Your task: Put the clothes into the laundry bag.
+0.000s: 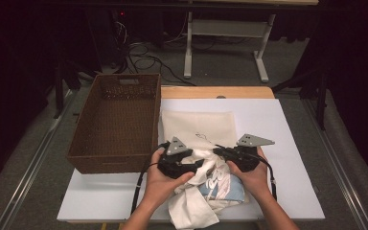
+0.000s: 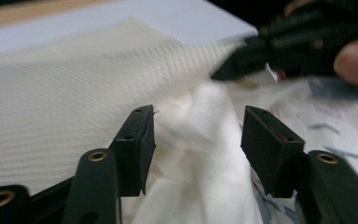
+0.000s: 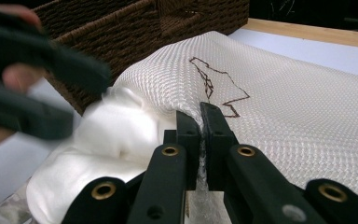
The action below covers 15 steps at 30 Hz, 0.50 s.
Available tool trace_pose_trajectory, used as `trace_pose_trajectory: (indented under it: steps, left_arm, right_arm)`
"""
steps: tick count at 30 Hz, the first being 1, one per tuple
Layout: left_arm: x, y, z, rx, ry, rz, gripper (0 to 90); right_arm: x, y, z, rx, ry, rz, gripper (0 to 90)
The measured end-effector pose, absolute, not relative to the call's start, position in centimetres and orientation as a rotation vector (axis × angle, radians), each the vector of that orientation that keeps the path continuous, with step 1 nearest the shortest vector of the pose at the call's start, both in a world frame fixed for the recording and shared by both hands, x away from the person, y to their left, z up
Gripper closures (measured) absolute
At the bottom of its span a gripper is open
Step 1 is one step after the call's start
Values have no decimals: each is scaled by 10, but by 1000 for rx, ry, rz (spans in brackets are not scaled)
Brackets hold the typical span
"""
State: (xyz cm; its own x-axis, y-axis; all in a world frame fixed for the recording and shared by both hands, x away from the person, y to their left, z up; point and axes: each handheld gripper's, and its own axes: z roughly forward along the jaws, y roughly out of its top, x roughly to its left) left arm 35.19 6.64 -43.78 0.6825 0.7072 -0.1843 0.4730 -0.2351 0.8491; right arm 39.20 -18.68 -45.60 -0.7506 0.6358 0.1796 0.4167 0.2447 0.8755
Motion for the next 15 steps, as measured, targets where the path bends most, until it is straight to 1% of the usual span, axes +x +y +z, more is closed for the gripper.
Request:
trace_pose_trajectory:
  steps: [1,3,4,5,6,7,8,9,11,12,13,15]
  left_arm:
    - [351,70,-435,1872,950,339,427]
    - [352,72,-436,1863,1030,394,373]
    - [355,70,-440,1889,1081,395,348]
    - [358,68,-445,1919,1116,364,334]
    - [360,67,-451,1933,1136,319,339]
    - [361,66,-456,1937,1148,277,373]
    - [362,64,-460,1950,1144,223,473]
    - [362,60,-464,1972,1126,174,473]
    - [358,53,-467,1999,1096,135,558]
    - [357,49,-468,2012,1081,121,645]
    - [357,46,-468,2027,1061,114,645]
    - [360,40,-468,2053,1040,90,737]
  right_arm:
    - [392,-187,-456,991,2302,1514,883]
    - [392,-186,-456,992,2302,1516,882]
    - [392,-186,-456,991,2301,1514,882]
    - [391,-186,-456,996,2302,1513,882]
    - [391,-186,-456,994,2302,1511,883]
    - [390,-185,-456,995,2301,1510,882]
    - [390,-184,-456,989,2308,1504,882]
    - [390,-184,-456,989,2308,1504,882]
    - [390,-184,-456,988,2311,1503,882]
    - [390,-184,-457,997,2310,1512,882]
    - [390,-184,-457,997,2310,1512,882]
    - [391,-184,-459,998,2315,1513,882]
